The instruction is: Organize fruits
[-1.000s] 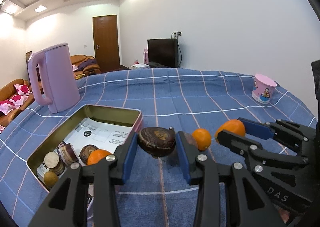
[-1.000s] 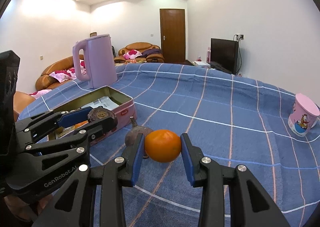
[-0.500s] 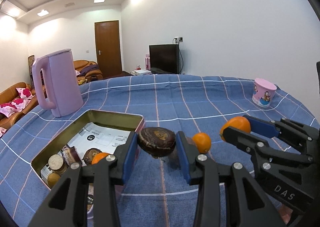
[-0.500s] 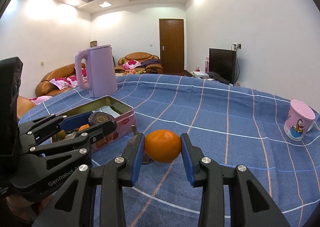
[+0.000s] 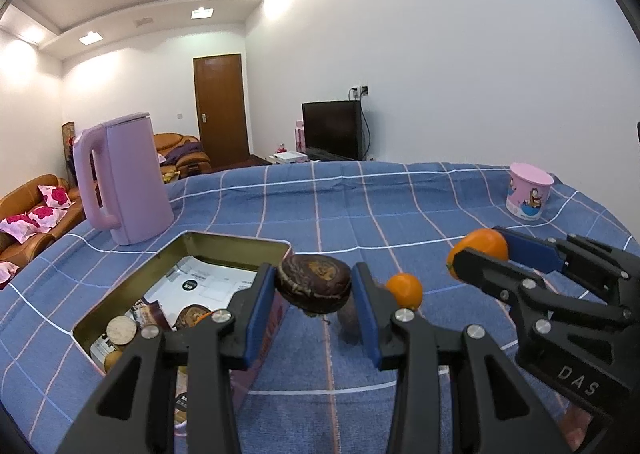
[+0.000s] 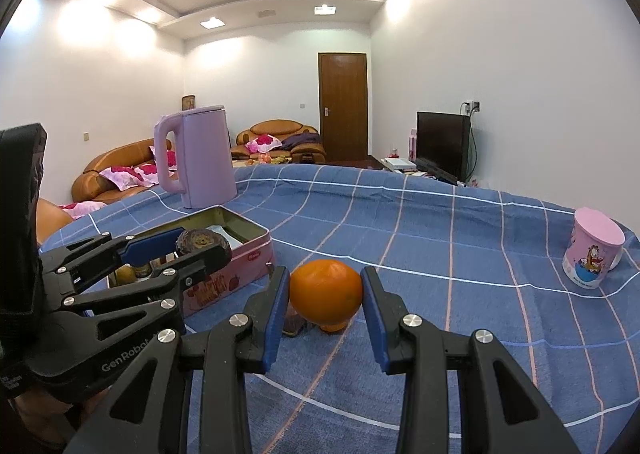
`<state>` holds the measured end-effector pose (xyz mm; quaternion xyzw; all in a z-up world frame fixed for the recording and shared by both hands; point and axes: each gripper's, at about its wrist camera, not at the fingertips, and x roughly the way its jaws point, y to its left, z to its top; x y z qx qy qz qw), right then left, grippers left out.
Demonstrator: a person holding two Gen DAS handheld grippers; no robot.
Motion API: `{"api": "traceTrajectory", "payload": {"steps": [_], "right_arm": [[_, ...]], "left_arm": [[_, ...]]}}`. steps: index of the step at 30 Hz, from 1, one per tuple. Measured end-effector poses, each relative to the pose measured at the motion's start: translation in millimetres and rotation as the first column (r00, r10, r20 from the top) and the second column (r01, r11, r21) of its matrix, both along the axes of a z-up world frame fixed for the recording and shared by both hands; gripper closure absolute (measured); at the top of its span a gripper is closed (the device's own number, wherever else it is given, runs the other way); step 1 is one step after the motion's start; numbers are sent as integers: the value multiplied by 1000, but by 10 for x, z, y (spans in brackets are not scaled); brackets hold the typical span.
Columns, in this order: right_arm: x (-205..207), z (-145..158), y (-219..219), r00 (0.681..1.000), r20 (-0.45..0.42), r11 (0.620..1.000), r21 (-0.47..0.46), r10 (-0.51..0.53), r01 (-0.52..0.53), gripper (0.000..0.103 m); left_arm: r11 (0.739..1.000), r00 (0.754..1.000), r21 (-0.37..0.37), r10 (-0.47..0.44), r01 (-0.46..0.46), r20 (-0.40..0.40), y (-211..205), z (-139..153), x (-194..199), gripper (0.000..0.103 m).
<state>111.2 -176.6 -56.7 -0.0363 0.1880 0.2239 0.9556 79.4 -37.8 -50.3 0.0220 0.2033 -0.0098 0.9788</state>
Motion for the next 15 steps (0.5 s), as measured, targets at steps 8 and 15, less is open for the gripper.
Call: {"api": "traceTrajectory", "payload": {"steps": [8, 15], "right_arm": [[-56, 19, -42, 1000, 29, 1000, 12, -1, 1, 65], [-92, 37, -42, 999, 53, 1000, 20, -2, 1, 65]], "left_arm": [[1000, 1000, 5, 5, -5, 24, -8, 18, -46, 62], [1000, 999, 12, 11, -12, 49, -19, 34, -92, 62]]}}
